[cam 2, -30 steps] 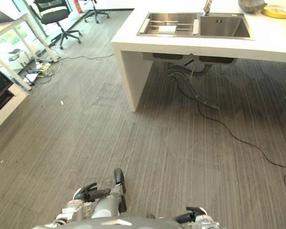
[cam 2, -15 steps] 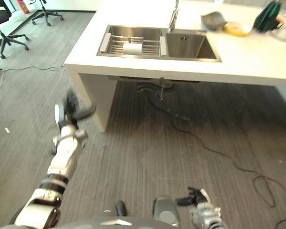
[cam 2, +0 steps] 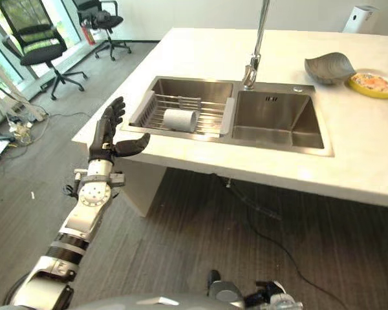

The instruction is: Place the dishes in the dishwasher.

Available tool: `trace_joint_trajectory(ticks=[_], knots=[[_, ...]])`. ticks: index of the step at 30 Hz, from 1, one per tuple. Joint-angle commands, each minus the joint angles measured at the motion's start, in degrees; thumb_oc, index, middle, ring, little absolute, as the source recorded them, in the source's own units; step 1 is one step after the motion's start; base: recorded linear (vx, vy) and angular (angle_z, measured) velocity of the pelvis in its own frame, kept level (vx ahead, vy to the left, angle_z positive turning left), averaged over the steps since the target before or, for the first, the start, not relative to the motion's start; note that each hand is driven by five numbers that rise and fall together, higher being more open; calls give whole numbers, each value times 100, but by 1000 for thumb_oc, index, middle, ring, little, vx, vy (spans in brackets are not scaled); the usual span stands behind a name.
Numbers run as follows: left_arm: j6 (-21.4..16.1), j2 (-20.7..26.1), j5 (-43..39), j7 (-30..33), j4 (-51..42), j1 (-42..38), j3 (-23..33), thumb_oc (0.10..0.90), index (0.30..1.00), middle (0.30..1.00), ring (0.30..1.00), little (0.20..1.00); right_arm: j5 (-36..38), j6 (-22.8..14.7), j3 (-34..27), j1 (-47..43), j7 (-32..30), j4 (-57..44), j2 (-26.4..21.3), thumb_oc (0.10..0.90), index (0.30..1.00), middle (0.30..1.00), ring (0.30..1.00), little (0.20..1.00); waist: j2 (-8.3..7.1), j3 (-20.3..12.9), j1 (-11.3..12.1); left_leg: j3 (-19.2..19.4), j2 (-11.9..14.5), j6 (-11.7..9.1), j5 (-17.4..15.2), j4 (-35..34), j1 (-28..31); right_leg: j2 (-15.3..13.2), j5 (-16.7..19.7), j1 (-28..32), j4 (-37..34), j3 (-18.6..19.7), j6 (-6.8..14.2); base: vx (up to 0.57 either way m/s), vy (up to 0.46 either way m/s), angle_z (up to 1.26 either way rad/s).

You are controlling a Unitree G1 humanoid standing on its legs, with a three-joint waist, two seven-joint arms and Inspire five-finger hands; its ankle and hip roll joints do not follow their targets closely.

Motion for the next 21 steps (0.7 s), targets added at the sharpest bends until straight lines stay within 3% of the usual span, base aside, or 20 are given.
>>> trace_joint_trajectory(ticks=[1,4,6,13,14,15,16,21], knots=[[-421,496,679,-22,-511,-961,193,800,900,900,900,900,132,-134,-173,-107,-16,-23,-222,800,900,900,900,900,338,-223,-72,352,-210,441,-58,-2324,221,-409,-453,614,-265,-133,1079,133,23,8],[-428,647,666,-135,-533,-978,228,800,900,900,900,900,197,-155,-193,-196,-3,-112,-269,800,900,900,900,900,424,-378,-141,496,-258,489,-95,-2768,471,-381,-439,650,-337,-136,1101,134,26,-24],[-401,1013,1169,-370,-679,-1150,46,800,900,900,900,900,170,-174,-163,-100,96,-182,-209,800,900,900,900,900,510,-557,-204,641,-305,489,-33,-3338,867,-349,-440,728,-419,-205,1135,175,43,-27],[-314,1395,1806,-632,-805,-1314,-295,800,900,900,900,900,1,-173,-32,-12,175,-245,-140,800,900,900,900,900,545,-585,-265,646,-315,497,-83,-3378,989,-341,-445,770,-411,-222,1150,28,9,6],[-123,1682,2645,-724,-712,-1886,-892,800,900,900,900,900,-99,-180,50,34,202,-286,-88,800,900,900,900,900,557,-566,-323,659,-360,531,-161,-3367,1040,-375,-451,771,-395,-247,1186,29,22,-3],[-123,1682,2645,-724,-712,-1886,-892,800,900,900,900,900,-99,-180,50,34,202,-286,-88,800,900,900,900,900,557,-566,-323,659,-360,531,-161,-3367,1040,-375,-451,771,-395,-247,1186,42,57,3],[34,1827,3355,-873,-280,-2575,-1613,800,900,900,900,900,-230,-161,122,111,202,-304,-118,800,900,900,900,900,620,-549,-467,745,-417,565,-228,-3386,1090,-420,-448,704,-324,-205,1248,16,44,13],[86,1682,3475,-809,508,-3135,-2165,800,900,900,900,900,-151,-157,54,76,163,-356,-224,800,900,900,900,900,713,-473,-647,838,-479,594,-279,-3380,1111,-461,-434,579,-226,-86,1305,0,34,-9]])
